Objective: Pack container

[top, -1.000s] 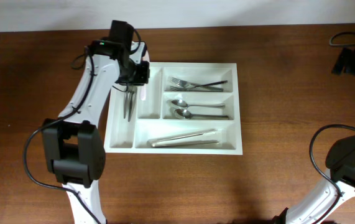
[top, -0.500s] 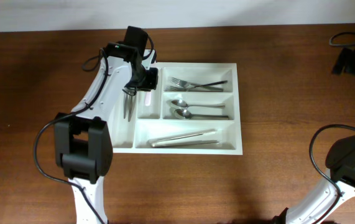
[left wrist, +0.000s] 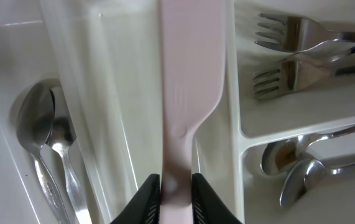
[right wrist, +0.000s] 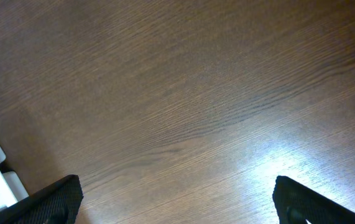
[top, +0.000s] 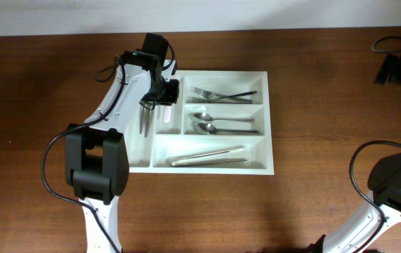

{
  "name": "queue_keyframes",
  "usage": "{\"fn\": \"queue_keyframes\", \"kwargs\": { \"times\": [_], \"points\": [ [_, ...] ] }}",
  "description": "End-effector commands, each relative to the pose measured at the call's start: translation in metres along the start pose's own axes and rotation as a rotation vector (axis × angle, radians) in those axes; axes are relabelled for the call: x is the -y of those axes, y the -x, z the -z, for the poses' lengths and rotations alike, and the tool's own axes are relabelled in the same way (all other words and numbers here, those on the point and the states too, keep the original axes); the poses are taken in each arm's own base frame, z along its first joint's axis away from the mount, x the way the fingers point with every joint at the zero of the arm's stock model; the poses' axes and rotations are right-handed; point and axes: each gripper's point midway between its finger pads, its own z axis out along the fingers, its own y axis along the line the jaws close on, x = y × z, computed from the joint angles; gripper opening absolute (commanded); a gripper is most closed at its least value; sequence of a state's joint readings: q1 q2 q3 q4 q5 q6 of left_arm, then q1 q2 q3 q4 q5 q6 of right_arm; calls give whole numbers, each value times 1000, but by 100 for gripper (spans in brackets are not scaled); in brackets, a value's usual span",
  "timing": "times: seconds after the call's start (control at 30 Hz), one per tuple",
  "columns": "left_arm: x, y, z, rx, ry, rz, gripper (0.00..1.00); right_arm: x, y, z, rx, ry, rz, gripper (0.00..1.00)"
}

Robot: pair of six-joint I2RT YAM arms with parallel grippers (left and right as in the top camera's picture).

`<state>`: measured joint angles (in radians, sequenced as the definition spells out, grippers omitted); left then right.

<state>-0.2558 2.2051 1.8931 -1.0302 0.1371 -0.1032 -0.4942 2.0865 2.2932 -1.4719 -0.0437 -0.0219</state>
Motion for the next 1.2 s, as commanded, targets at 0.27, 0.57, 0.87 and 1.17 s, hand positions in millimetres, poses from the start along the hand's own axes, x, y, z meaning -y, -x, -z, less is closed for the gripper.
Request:
{"fn": "queue_keyframes", "kwargs": {
  "times": [0.27, 0.57, 0.87, 1.17],
  "points": [
    [-3, 3, 0, 5, 11, 12, 20, 1, 0, 1, 2, 0, -12, 99],
    [-2, 10, 2, 30, 8, 8, 35, 1, 0, 1, 2, 1, -11, 98],
    [-14, 79, 80, 282, 1, 24, 63, 1, 0, 1, 2, 0, -12, 99],
    [-116, 83, 184, 423, 291, 188, 99, 1, 0, 1, 2, 0, -12, 99]
  ]
}}
